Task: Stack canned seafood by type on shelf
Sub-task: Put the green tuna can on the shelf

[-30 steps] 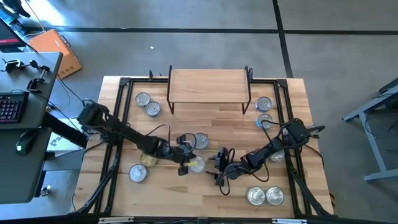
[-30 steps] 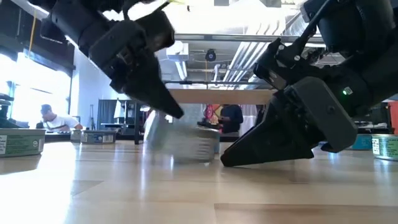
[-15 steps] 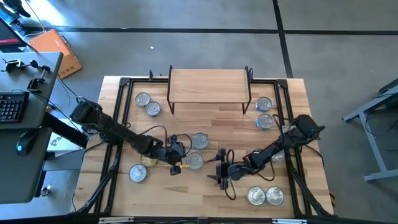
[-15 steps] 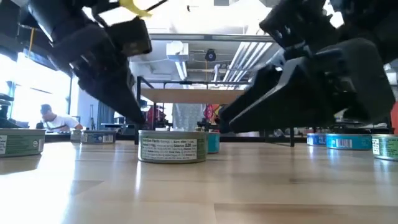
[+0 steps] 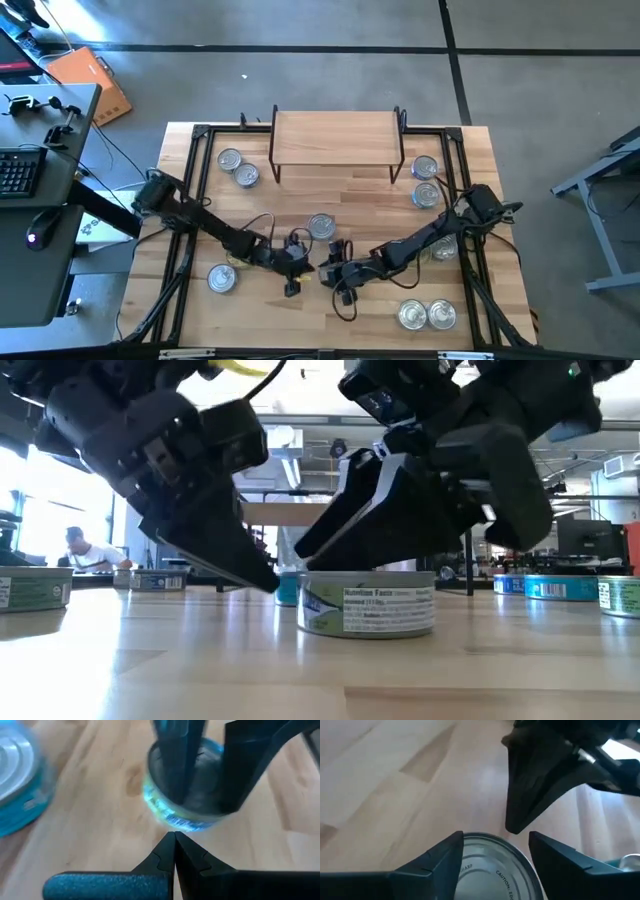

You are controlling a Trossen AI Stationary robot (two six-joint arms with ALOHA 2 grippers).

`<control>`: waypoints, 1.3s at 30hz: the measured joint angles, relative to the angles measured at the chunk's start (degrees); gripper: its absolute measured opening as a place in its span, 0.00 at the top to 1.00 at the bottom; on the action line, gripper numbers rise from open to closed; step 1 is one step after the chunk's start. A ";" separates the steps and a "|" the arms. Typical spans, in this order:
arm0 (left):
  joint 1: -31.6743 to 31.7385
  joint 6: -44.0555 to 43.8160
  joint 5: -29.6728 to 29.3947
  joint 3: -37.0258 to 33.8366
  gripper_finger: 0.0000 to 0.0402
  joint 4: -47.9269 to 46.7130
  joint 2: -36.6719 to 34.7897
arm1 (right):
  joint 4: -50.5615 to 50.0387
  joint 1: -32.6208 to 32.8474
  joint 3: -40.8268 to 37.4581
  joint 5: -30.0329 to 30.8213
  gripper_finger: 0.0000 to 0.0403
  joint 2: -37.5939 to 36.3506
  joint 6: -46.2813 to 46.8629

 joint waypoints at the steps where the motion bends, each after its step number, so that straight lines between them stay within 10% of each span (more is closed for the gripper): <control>1: -0.25 0.06 -0.04 0.43 1.00 0.46 0.35 | -1.88 0.45 0.63 0.78 0.47 -0.06 1.16; 11: -0.82 0.50 -1.12 0.54 1.00 -0.35 0.41 | -10.49 8.22 5.02 14.35 0.50 -2.36 6.91; 26: -0.69 2.59 -2.58 0.59 1.00 0.16 0.61 | -11.98 8.60 4.75 12.30 0.52 2.79 16.07; 39: -2.33 12.31 -4.88 0.63 1.00 6.63 0.61 | -16.77 8.01 3.02 13.33 0.97 2.50 20.77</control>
